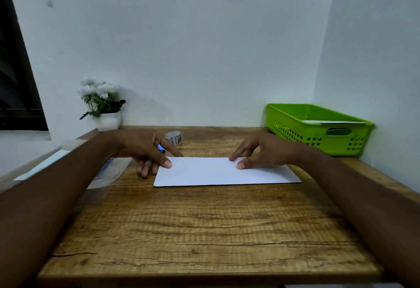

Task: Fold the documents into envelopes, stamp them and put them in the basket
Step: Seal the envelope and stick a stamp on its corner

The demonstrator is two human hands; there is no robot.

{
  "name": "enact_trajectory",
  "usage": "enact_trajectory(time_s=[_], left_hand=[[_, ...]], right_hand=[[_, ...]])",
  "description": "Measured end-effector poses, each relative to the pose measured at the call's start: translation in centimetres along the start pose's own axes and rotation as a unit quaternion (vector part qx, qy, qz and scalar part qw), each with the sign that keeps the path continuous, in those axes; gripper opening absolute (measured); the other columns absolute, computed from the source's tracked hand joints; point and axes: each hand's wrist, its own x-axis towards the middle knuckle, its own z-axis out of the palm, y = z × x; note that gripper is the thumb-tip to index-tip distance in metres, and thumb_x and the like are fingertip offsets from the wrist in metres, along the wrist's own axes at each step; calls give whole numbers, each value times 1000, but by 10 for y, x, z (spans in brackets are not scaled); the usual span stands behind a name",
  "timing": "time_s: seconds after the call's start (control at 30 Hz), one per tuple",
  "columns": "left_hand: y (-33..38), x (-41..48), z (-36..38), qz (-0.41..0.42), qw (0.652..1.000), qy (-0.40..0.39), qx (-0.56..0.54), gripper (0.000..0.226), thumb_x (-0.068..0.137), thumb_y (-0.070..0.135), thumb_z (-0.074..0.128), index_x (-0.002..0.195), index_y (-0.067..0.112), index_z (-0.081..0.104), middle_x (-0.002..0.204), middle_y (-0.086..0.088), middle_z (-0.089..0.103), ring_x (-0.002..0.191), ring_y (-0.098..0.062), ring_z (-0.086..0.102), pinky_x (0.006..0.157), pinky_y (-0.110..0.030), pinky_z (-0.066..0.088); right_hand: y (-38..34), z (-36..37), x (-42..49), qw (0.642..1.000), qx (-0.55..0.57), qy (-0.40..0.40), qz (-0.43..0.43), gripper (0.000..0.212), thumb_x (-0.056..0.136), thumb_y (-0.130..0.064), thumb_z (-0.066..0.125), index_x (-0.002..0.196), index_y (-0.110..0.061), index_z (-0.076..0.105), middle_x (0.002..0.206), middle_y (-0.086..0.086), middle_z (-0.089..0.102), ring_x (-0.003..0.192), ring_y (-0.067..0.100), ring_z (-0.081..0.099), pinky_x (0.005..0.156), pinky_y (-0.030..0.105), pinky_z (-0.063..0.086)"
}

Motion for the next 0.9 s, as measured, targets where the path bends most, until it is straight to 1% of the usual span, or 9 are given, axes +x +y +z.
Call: enact_trajectory(time_s=[0.13,0.27,0.33,0.43,0.53,0.63,0.7,0.8,0.9], left_hand=[[3,3,3,-7,999,16,28,49,75,18,76,122,27,65,66,-16,66,45,-19,62,44,-24,50],[5,5,4,2,999,22,36,53,65,26,81,116,31,68,65,-15,66,45,-20,62,44,-24,50],[4,6,4,8,999,25,44,55,63,29,81,117,30,69,63,-14,66,44,-19,61,43,-24,49],[3,11,7,22,997,48,49,43,74,26,76,116,28,70,60,-12,64,40,-17,57,41,-22,45],[6,18,16,54,992,83,74,33,83,23,71,116,26,70,55,-8,63,35,-12,48,37,-20,37],[16,27,31,98,983,116,108,32,84,23,71,117,22,69,51,-2,61,36,-10,45,38,-19,39],[24,33,41,113,980,102,125,37,84,24,71,121,20,66,51,1,61,39,-9,48,43,-19,42],[33,40,54,136,977,73,148,48,82,29,73,126,19,60,51,4,57,42,-8,49,48,-20,43],[37,41,59,149,973,66,165,54,78,36,76,127,22,58,50,6,56,43,-6,49,50,-21,41]], right_hand=[[-2,-1,-1,1000,1,-1,2,27,79,-42,77,106,-39,74,105,-12,72,97,7,62,92,34,49],[0,-1,-1,1000,5,-1,1,25,81,-38,77,106,-38,74,101,-21,69,97,9,62,91,33,49],[0,-2,0,1000,4,0,-2,24,82,-36,76,106,-38,74,104,-19,70,98,10,63,91,34,49],[1,0,0,1000,6,6,-6,23,83,-35,75,105,-38,74,107,-9,72,98,10,63,93,37,50],[-2,4,1,999,20,13,-22,21,85,-36,73,105,-41,73,106,-9,71,98,7,63,94,37,51],[-9,11,3,999,22,11,-48,23,87,-33,71,110,-34,74,106,-16,68,101,6,61,90,22,47],[-16,15,4,998,24,6,-62,26,87,-31,71,114,-30,73,109,-18,64,105,4,59,86,10,42],[-21,20,4,997,34,5,-75,29,86,-33,73,115,-31,72,117,-13,62,111,0,53,89,5,37],[-24,21,5,996,35,1,-76,30,85,-33,73,116,-30,72,113,-19,60,112,-3,51,91,4,35]])
